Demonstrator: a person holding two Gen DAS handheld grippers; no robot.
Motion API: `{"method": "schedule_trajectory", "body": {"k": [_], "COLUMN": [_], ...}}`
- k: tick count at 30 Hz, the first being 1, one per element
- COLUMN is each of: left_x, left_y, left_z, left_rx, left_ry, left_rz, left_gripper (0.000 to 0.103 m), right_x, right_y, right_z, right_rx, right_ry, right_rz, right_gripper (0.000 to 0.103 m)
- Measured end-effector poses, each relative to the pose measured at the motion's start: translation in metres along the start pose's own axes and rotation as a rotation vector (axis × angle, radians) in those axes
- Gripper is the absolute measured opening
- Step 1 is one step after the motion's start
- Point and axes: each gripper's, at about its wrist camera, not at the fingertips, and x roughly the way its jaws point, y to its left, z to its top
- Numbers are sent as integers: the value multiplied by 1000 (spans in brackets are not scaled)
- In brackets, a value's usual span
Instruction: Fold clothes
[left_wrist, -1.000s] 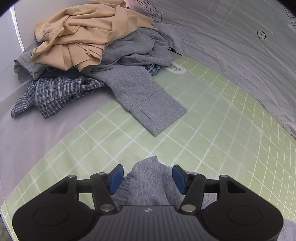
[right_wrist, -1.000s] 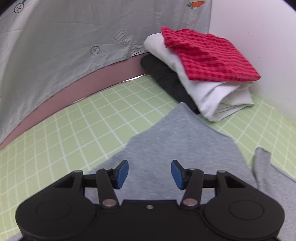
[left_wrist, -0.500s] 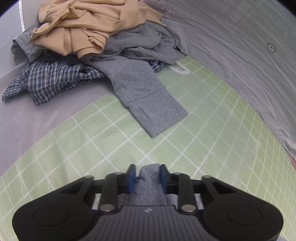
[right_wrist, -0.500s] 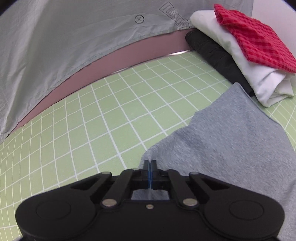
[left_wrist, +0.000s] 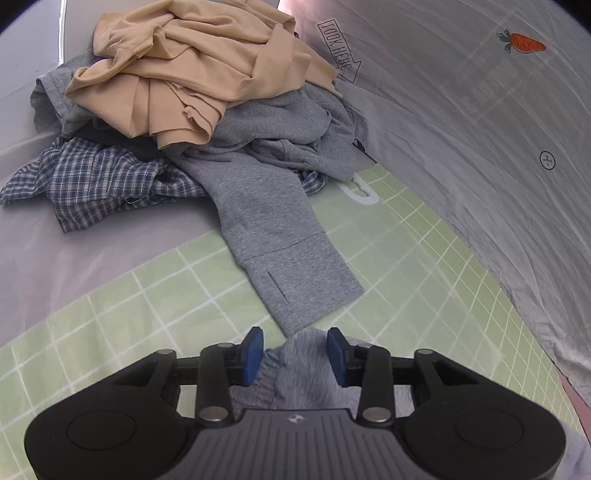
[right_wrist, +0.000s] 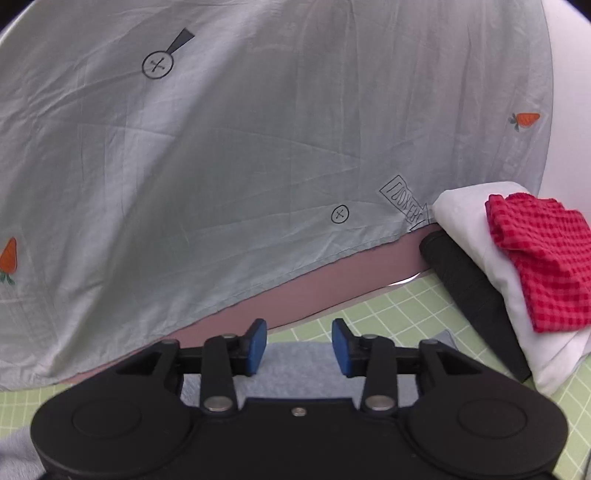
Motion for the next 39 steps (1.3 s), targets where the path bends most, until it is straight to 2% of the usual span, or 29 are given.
{"method": "schedule_trajectory", "body": {"k": [3,9,15,17,18,19,21,22,23,24,25,27,29,30,32,34,35,36,37,38,39], "left_x": [1,9,15,17,19,21,26,27,27,27,27,25,26,28,31,25,18,10,-1,-11,-22], "left_y": [1,2,-3,-4,-5,-5,-6,-9,-13,-17,-20,-17,-4,2,2,-6,-8,-6,-2,4,12], "left_z": [-6,-17,-23,-23,-23,-23,-23,-23,-22,-22,-20,-14,-6,-4,-5,-10,-13,-15,-19,-22,-26], "left_rx": [17,51,77,83,85,90,101,113,141,174,197,191,111,75,99,188,213,220,211,200,185], "left_ry": [19,65,78,80,83,92,113,106,105,99,91,71,71,80,100,87,81,68,51,33,19], "left_rz": [15,56,78,94,104,114,106,116,124,131,143,166,152,125,104,105,107,102,94,87,83], "left_gripper": [55,60,61,59,52,35,19,17,15,7,7,7,7,7,10,23,30,47,63,68,70], "right_x": [-5,-5,-3,1,5,9,18,23,28,33,40,46,41,38,34,43,46,48,48,40,29], "right_y": [-18,-82,-114,-121,-125,-128,-134,-136,-139,-140,-138,-135,-133,-139,-150,-151,-149,-146,-144,-139,-134], "right_z": [-25,-77,-106,-108,-108,-107,-103,-100,-97,-94,-89,-78,-61,-54,-42,-40,-43,-45,-47,-52,-57], "right_rx": [35,216,370,429,443,458,455,444,429,403,385,335,290,336,423,421,388,354,322,294,268], "right_ry": [53,214,263,266,269,273,275,275,276,283,291,288,210,179,123,149,185,220,245,237,226], "right_rz": [-17,-175,-210,-211,-217,-223,-255,-276,-292,-288,-270,-231,-250,-251,-254,-274,-291,-308,-318,-306,-296], "right_gripper": [45,47,58,63,63,63,59,49,25,10,4,3,3,3,3,7,19,29,48,55,58]}}
